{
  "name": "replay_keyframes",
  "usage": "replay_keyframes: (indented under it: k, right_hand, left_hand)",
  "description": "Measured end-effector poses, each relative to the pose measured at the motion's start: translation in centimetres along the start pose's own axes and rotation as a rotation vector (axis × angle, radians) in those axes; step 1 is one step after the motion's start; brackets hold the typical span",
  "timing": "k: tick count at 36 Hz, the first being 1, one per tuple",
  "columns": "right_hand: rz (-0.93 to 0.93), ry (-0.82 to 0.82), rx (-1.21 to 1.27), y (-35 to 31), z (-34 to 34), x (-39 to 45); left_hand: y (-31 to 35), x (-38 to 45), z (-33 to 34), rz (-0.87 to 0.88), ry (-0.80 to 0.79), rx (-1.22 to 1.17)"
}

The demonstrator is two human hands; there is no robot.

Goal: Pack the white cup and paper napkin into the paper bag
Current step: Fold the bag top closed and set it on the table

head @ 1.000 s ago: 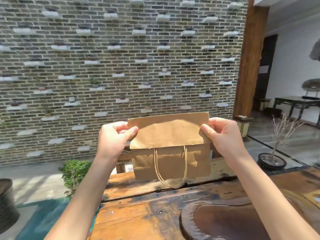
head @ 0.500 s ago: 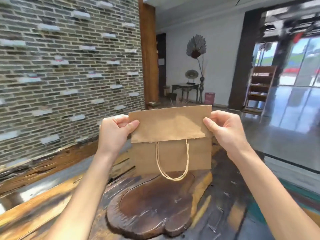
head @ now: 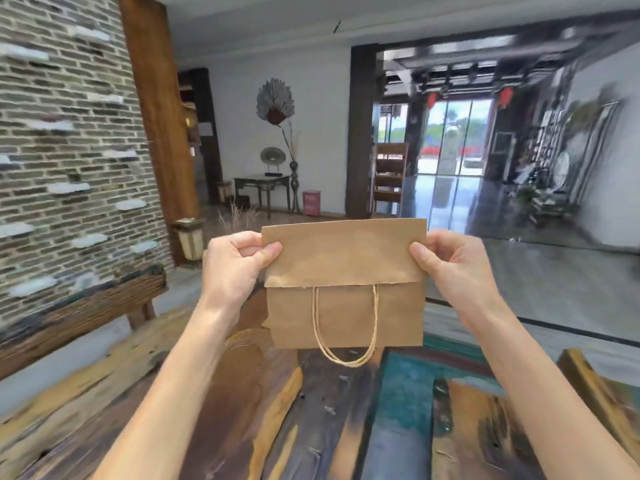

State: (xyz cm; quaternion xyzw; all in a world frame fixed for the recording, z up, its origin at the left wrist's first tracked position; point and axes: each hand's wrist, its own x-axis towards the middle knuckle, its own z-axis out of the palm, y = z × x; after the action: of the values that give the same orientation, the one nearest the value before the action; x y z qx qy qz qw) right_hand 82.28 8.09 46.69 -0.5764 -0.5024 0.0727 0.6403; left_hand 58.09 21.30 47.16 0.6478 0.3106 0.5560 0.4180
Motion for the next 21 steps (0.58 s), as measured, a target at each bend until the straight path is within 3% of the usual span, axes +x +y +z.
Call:
replay_keyframes:
  k: [10, 21]
  right_hand:
    - [0.041, 0.088, -0.009, 7.9, -6.3, 5.9]
    - [0.046, 0.133, -0.062, 16.7, -6.6, 14.4]
  left_hand:
    - [-4.0, 5.4, 11.1, -0.010, -0.103, -0.024]
    - [-11.0, 14.1, 18.5, -0.010, -0.135, -0.049]
